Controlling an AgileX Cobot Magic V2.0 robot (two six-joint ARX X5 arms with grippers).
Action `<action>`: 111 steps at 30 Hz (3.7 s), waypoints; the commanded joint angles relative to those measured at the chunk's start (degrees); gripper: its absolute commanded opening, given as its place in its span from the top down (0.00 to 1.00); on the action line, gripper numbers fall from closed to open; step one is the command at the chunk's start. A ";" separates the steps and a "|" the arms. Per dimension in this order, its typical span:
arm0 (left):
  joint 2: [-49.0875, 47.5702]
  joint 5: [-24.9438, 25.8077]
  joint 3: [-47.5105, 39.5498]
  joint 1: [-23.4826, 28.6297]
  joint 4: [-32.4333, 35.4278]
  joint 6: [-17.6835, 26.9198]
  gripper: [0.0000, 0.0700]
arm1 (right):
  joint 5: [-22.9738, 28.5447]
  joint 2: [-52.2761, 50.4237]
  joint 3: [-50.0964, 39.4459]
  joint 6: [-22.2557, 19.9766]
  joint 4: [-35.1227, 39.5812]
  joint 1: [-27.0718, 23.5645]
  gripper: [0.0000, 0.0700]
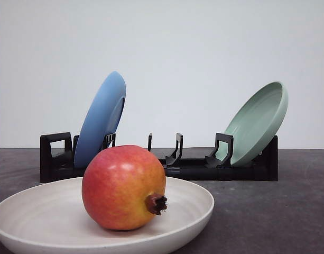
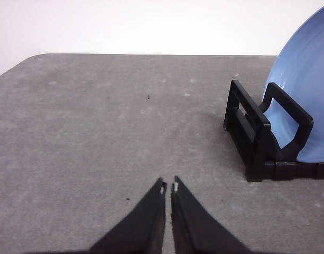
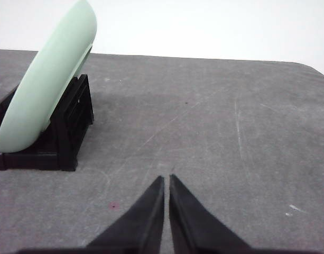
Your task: Place pomegranate in white plate
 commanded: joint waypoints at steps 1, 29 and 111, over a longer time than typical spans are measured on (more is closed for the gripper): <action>-0.02 0.19 -0.52 0.07 -0.38 0.83 1.00 | -0.03 -0.07 -0.22 -0.26 0.59 -0.02 0.99; -0.02 0.19 -0.52 0.07 -0.40 0.83 1.00 | -0.03 -0.07 -0.22 -0.26 0.59 -0.02 0.99; -0.02 0.19 -0.52 0.07 -0.40 0.83 1.00 | -0.02 -0.07 -0.22 -0.26 0.59 -0.02 0.99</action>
